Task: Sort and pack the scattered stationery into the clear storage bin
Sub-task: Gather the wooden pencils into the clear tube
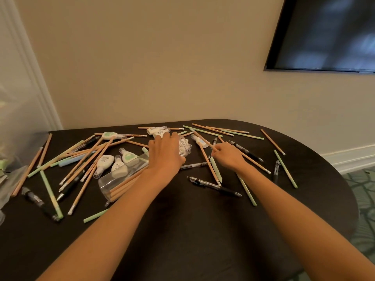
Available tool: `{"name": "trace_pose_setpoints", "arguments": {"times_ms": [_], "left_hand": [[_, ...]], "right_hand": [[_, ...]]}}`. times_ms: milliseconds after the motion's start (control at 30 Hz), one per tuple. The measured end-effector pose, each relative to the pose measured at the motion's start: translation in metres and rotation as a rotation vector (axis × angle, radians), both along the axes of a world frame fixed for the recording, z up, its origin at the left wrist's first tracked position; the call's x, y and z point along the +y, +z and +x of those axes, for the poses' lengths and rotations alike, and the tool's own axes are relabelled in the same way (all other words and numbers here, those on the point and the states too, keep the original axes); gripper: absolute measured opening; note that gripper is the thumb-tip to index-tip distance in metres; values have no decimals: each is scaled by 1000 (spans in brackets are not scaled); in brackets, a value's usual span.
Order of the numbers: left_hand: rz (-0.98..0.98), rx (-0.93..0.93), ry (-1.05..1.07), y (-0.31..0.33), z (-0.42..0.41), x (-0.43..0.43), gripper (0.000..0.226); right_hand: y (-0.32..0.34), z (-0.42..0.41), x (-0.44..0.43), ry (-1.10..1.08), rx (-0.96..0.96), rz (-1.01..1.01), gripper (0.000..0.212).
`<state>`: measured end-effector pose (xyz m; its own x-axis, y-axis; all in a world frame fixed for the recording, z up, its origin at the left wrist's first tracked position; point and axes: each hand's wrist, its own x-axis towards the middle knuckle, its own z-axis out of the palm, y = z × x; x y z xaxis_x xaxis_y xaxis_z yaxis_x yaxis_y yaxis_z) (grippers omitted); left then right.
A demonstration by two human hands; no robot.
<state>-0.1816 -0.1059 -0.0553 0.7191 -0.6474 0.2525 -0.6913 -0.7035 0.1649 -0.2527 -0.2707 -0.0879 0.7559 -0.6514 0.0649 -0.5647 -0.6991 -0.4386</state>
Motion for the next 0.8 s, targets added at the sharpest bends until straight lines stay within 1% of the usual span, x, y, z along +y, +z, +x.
{"name": "trace_pose_setpoints", "arguments": {"times_ms": [67, 167, 267, 367, 433, 500, 567, 633, 733, 800], "left_hand": [[-3, -8, -1, 0, 2, 2, 67], [-7, -10, -1, 2, 5, 4, 67], [-12, -12, -2, 2, 6, 6, 68], [-10, -13, 2, 2, 6, 9, 68], [-18, -9, 7, 4, 7, 12, 68], [-30, 0, 13, 7, 7, 15, 67], [-40, 4, 22, 10, 8, 18, 66], [-58, 0, 27, 14, 8, 25, 66], [-87, 0, 37, 19, 10, 38, 64], [-95, -9, 56, 21, 11, 51, 64]], "right_hand": [[-6, 8, 2, -28, 61, 23, 23], [-13, 13, 6, -72, 142, 31, 17], [-20, 14, 9, -142, 106, 68, 23], [-20, 17, 12, -173, -18, 79, 23], [-14, 18, 17, -157, -167, 96, 17], [-5, 16, 25, -102, -343, 200, 14], [5, 14, 36, -35, -453, 317, 16], [15, 13, 49, 1, -517, 410, 13], [22, 11, 68, 32, -610, 567, 27], [23, 9, 81, 84, -666, 701, 30]]}}
